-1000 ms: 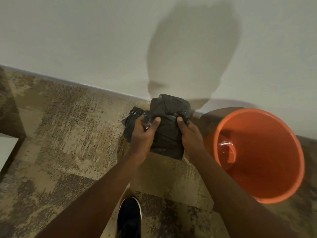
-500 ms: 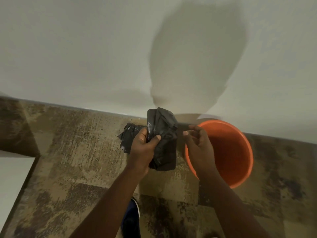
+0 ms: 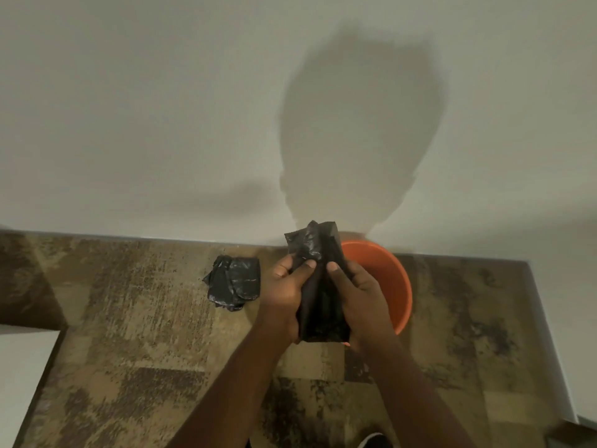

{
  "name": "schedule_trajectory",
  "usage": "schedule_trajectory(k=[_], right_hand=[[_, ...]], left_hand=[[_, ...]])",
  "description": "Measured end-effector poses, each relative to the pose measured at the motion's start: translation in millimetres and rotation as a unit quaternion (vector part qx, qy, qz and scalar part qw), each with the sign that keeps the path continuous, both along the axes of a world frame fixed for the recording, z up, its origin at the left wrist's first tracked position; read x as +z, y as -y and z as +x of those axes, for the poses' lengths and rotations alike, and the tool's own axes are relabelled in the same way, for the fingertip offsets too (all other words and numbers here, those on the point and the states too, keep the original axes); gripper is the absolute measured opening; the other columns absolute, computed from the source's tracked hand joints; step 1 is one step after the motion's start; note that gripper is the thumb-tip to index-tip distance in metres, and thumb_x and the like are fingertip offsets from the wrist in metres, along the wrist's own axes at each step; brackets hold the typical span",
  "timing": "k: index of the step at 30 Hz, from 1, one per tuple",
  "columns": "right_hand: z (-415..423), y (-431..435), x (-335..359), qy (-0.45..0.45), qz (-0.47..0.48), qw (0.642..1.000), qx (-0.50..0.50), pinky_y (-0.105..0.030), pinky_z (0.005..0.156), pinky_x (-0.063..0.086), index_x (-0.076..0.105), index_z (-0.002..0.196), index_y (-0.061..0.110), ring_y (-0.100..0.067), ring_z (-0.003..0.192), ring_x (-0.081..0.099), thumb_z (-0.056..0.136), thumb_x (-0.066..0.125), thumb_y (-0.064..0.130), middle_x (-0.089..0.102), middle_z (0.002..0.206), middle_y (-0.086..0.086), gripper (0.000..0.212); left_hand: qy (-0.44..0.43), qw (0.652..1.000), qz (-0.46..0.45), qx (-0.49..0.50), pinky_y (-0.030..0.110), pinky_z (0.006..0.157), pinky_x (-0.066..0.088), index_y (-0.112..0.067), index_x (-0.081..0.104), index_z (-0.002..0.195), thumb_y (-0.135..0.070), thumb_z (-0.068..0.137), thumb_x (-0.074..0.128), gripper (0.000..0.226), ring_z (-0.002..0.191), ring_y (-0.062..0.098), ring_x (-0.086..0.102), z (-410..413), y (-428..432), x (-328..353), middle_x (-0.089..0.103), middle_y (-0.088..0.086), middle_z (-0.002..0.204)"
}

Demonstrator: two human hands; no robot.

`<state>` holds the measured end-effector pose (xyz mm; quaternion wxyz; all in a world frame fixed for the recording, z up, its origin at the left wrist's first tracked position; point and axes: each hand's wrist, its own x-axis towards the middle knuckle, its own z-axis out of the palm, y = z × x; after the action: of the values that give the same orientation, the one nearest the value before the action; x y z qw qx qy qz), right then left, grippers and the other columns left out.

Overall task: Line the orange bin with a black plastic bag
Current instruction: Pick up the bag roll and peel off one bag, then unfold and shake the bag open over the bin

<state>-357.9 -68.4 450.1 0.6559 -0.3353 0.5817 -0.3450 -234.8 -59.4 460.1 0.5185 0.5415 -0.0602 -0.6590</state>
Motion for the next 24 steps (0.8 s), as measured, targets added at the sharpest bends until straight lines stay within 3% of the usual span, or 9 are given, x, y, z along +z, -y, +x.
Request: schedule_trajectory(k=[3,6,9,12,17,20,22,24], right_hand=[[-23.2,4.0,13.2,-0.016,0.018,0.999,-0.046,-0.059,0.095,0.059,0.078,0.105,0.029,-0.03,0.101,0.077,0.102,0.061,0.027,0.081,0.106,-0.007,0.018],[-45.2,9.0,26.5,-0.013,0.043,0.993,-0.108,-0.056,0.096,0.059,0.078,0.108,0.028,-0.032,0.106,0.075,0.102,0.062,0.026,0.08,0.111,-0.005,0.018],[-64.1,13.6,39.3,0.013,0.071,0.983,-0.17,-0.043,0.075,0.066,0.076,0.113,0.019,-0.031,0.098,0.078,0.103,0.06,0.02,0.081,0.11,-0.009,0.019],[-76.7,14.9,50.5,0.017,0.081,0.976,-0.201,-0.032,0.061,0.064,0.075,0.113,0.015,-0.025,0.085,0.08,0.101,0.064,0.02,0.082,0.102,-0.008,0.017],[-78.9,10.2,57.9,0.02,0.077,0.976,-0.203,-0.032,0.062,0.064,0.077,0.108,0.018,-0.025,0.088,0.08,0.101,0.063,0.019,0.083,0.1,-0.007,0.015],[-77.0,8.2,61.3,0.003,0.075,0.976,-0.206,-0.039,0.075,0.065,0.075,0.111,0.016,-0.031,0.1,0.077,0.102,0.063,0.018,0.081,0.105,-0.009,0.015],[-74.1,5.7,67.7,-0.054,0.067,0.976,-0.198,-0.045,0.087,0.063,0.071,0.12,0.017,-0.032,0.109,0.073,0.102,0.064,0.024,0.078,0.116,-0.008,0.021],[-70.7,2.0,77.4,-0.161,0.025,0.974,-0.156,-0.042,0.088,0.06,0.061,0.135,0.022,-0.026,0.115,0.068,0.101,0.065,0.034,0.071,0.128,-0.002,0.037]], left_hand=[[0.0,0.999,0.025,0.027,0.047,0.079,0.064,-0.007,0.073,0.106,-0.007,0.099,0.061,0.014,0.09,0.035,0.077,-3.1,4.5,16.0,0.079,0.017,0.1],[0.007,0.998,0.031,0.054,0.044,0.077,0.065,-0.009,0.071,0.116,-0.012,0.099,0.062,0.019,0.096,0.032,0.077,3.3,5.5,27.8,0.079,0.012,0.107],[0.027,0.996,0.031,0.075,0.048,0.084,0.063,-0.007,0.07,0.122,-0.015,0.1,0.06,0.025,0.102,0.035,0.075,15.4,5.0,33.6,0.078,0.015,0.113],[0.053,0.992,0.049,0.099,0.038,0.065,0.064,-0.01,0.073,0.112,-0.014,0.098,0.063,0.017,0.092,0.031,0.077,26.6,2.4,34.9,0.08,0.013,0.103],[0.045,0.992,0.044,0.106,0.036,0.064,0.064,-0.008,0.071,0.114,-0.01,0.099,0.061,0.018,0.091,0.029,0.078,32.8,-4.7,38.2,0.079,0.013,0.108],[0.033,0.994,0.029,0.104,0.035,0.063,0.064,-0.009,0.07,0.107,-0.009,0.099,0.061,0.013,0.084,0.025,0.078,34.7,-8.0,43.1,0.076,0.016,0.111],[0.042,0.994,0.015,0.1,0.037,0.066,0.065,-0.009,0.069,0.108,-0.009,0.099,0.061,0.012,0.086,0.025,0.077,35.5,-9.6,48.0,0.075,0.016,0.113],[0.069,0.993,-0.001,0.093,0.04,0.073,0.065,-0.007,0.069,0.112,-0.009,0.099,0.061,0.015,0.093,0.03,0.077,34.7,-10.8,54.8,0.076,0.018,0.112]])
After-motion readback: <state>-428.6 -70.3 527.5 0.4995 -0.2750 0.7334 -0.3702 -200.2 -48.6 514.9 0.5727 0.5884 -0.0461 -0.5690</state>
